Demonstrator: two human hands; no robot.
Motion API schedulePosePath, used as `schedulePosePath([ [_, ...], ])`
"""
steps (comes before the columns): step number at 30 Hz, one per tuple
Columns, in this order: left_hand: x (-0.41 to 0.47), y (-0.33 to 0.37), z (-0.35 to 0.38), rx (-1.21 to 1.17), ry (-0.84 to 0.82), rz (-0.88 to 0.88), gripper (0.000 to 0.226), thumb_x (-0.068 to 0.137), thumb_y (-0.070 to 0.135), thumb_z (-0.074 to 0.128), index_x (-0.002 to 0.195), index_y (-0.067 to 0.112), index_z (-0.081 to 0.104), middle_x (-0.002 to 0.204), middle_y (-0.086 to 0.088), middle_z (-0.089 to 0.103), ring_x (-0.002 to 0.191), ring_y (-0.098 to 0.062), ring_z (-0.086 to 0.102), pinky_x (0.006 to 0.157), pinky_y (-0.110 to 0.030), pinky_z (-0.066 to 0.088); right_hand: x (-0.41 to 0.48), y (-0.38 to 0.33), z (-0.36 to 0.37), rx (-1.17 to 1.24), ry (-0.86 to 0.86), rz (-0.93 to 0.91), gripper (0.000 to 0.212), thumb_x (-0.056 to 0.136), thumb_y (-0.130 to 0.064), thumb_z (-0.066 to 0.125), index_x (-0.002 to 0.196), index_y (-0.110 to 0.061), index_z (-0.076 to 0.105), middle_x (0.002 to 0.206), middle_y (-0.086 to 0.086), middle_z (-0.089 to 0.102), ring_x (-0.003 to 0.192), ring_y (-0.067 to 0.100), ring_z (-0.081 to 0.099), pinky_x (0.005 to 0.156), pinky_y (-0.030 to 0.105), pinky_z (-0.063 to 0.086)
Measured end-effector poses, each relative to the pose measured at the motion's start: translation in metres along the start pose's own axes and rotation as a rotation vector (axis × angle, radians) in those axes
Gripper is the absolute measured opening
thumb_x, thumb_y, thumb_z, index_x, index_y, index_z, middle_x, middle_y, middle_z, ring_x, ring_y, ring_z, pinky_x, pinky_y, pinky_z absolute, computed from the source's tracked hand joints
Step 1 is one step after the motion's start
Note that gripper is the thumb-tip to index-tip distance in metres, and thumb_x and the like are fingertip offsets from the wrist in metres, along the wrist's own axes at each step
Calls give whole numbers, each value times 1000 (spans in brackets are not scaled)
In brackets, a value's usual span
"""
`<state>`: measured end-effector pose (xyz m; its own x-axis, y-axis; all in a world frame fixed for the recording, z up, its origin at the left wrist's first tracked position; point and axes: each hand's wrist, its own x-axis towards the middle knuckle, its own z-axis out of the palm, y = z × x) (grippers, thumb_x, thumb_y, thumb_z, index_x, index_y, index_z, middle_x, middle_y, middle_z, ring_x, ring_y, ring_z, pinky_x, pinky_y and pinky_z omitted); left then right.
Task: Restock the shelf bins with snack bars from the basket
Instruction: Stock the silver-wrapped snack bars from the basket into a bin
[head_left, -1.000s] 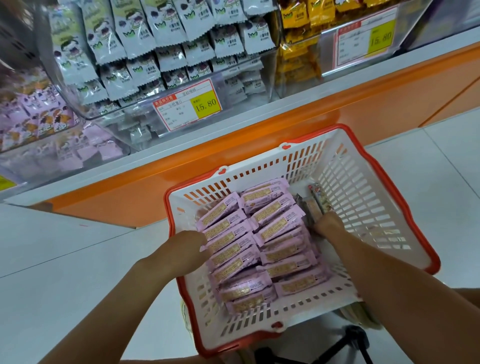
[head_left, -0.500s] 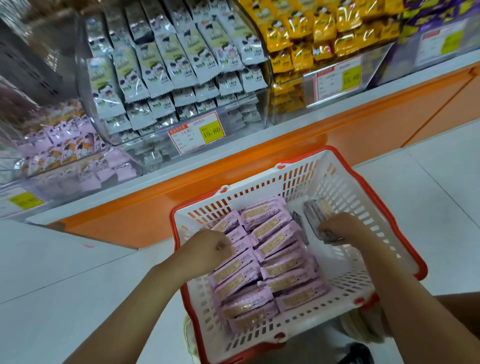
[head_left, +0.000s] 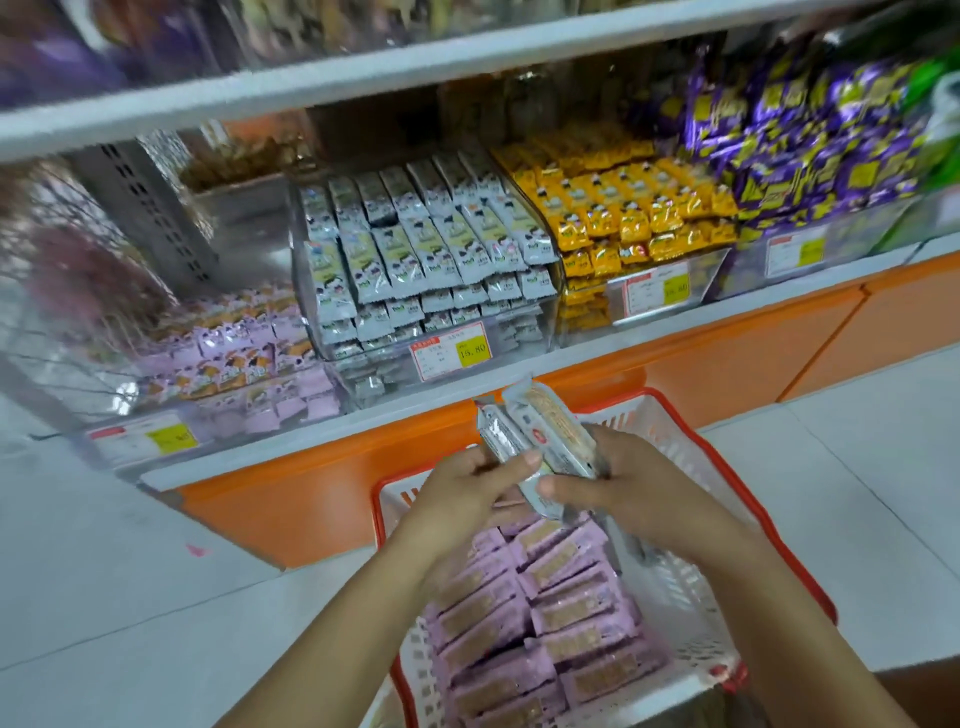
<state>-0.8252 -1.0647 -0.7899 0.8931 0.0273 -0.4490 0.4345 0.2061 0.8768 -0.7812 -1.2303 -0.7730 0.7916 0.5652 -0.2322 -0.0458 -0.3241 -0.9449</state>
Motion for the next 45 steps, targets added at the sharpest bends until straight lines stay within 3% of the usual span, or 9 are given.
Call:
schedulePosePath([
  [5,-12,22,-18,-249,52,57,18,81,17,66,93,4,69,86,-9,73,78,-17,69,77,-28,58,5,-16,12,255,257,-54,37,89,-30,60,109,0,53,76,6,69,71,13,69,62,23,54],
  [12,-19,43,-37,-178,235,147,26,90,29,59,96,4,57,63,-3,59,53,-13,55,53,-26,54,14,-25,17,883,12,154,51,88,-36,52,125,-1,59,80,10,58,59,15,55,49,24,49],
  [14,-21,49,-38,-206,265,108,51,90,48,49,113,3,60,83,-13,67,55,-13,55,46,-22,49,14,-25,18,854,-14,123,52,88,-39,53,124,-3,61,86,10,59,60,14,52,49,22,46],
  [17,-20,58,-36,-411,283,83,41,100,39,36,121,10,58,126,-21,59,70,-18,56,47,-26,50,15,-28,23,696,46,46,54,82,-38,60,122,-3,59,88,12,62,62,15,55,53,21,43],
  [20,-18,57,-39,-496,216,93,30,100,24,43,118,5,58,105,-14,67,81,-22,63,74,-35,52,20,-31,25,660,128,8,43,83,-30,60,115,-1,60,88,11,68,74,19,64,70,30,52],
  [25,-25,56,-43,-385,58,181,19,95,14,51,103,4,64,92,-13,71,91,-27,65,83,-40,55,28,-43,29,459,221,-4,44,77,-47,62,103,-13,71,79,6,65,64,15,54,76,31,45],
  [32,-28,63,-53,-585,66,152,44,80,38,63,111,8,59,76,-4,57,67,-16,54,60,-29,54,34,-51,36,516,211,-3,36,86,-44,58,106,-17,73,111,17,68,106,35,62,104,52,43],
  [37,-29,65,-58,-513,68,170,50,69,52,56,97,14,73,81,-1,69,56,-12,57,56,-24,54,33,-58,42,496,200,-51,41,81,-46,58,108,-19,71,102,10,71,91,23,63,89,40,50],
  [45,-31,71,-59,-721,20,200,54,75,45,52,107,4,65,96,-12,72,85,-21,70,84,-39,55,44,-75,61,290,271,-180,29,95,-35,52,102,-7,57,76,5,64,55,3,55,50,16,46],
])
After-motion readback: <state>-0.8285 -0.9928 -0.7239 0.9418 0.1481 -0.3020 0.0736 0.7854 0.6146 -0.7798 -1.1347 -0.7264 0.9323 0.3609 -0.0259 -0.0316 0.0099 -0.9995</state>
